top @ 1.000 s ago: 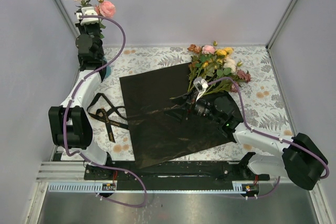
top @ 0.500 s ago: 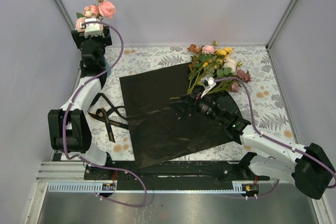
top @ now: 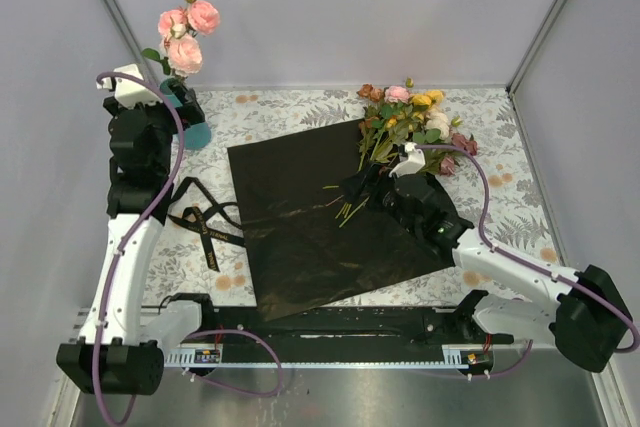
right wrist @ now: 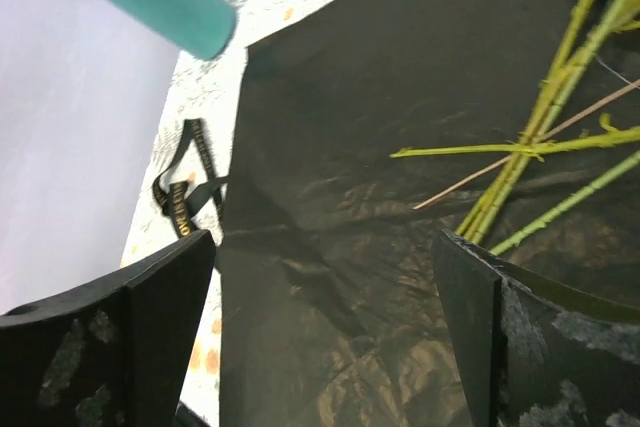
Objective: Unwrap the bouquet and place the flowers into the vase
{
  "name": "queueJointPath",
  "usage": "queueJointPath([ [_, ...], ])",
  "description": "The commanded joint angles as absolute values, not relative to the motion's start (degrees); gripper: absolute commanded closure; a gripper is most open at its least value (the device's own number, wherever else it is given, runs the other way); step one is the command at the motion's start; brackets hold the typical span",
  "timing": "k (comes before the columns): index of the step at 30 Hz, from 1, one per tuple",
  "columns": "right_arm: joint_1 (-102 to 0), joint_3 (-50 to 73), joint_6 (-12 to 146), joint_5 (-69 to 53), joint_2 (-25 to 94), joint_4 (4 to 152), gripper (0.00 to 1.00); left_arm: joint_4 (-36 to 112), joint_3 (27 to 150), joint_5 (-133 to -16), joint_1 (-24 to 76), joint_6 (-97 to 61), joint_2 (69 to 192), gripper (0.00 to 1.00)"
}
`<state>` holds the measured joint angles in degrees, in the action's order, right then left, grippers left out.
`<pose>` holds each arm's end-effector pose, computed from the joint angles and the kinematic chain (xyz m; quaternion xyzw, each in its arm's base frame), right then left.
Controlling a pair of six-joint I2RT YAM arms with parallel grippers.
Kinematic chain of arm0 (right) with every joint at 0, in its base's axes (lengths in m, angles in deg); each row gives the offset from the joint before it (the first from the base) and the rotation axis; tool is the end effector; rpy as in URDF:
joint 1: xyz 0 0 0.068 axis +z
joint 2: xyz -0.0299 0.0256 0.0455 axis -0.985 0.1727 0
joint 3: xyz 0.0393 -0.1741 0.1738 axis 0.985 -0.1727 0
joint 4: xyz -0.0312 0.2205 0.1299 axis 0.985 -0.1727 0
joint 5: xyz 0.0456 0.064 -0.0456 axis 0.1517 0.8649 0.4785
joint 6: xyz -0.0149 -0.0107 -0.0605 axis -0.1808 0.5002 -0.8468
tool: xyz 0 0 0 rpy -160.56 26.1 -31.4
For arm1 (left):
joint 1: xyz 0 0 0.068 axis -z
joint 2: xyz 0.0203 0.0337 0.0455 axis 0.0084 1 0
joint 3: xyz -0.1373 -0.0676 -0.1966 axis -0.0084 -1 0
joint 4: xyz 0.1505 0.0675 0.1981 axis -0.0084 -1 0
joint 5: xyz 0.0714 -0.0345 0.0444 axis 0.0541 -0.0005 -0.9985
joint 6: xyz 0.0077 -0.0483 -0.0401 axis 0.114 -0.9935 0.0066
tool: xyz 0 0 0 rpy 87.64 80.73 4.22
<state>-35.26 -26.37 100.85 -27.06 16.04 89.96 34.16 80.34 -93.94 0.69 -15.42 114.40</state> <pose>0.1998 0.1845 0.2500 0.0355 0.7849 0.3576 0.5047 0.2543 0.0040 0.4061 -0.1175 0.6774 -0.0001 0.7262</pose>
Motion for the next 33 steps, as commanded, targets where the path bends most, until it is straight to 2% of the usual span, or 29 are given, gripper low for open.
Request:
queueJointPath([
  [1, -38.3, -25.94, 106.64, -34.14, 18.75, 89.76, 0.03, 17.8, 78.78, -86.05, 0.48, -20.6, 107.94, 0.01],
  [5, -45.49, -29.89, 112.53, -30.72, 22.0, 94.42, 0.1, 14.26, 72.74, -80.44, 0.48, -23.93, 101.08, 0.01],
  [9, -51.83, -30.87, 116.41, -25.36, 27.36, 98.55, 0.23, 18.64, 62.37, -71.99, 0.66, -26.84, 95.1, 0.01],
  [12, -55.08, -29.9, 119.21, -24.3, 31.14, 98.11, 0.26, 21.64, 55.86, -69.25, 0.66, -28.24, 92.98, 0.01],
  [18, -60.18, -32.27, 124.49, -22.72, 37.12, 105.23, 0.39, 17.95, 58.92, -68.72, 2.77, -28.51, 94.03, 0.01],
  [29, -63.88, -29.37, 127.57, -23.33, 45.73, 106.73, 0.45, 17.51, 58.74, -71.36, 4.35, -28.16, 92.62, 0.01],
  [33, -64.85, -28.66, 128.71, -23.33, 48.46, 108.31, 0.52, 16.81, 59.01, -72.76, 4.35, -28.25, 92.62, 0.01],
])
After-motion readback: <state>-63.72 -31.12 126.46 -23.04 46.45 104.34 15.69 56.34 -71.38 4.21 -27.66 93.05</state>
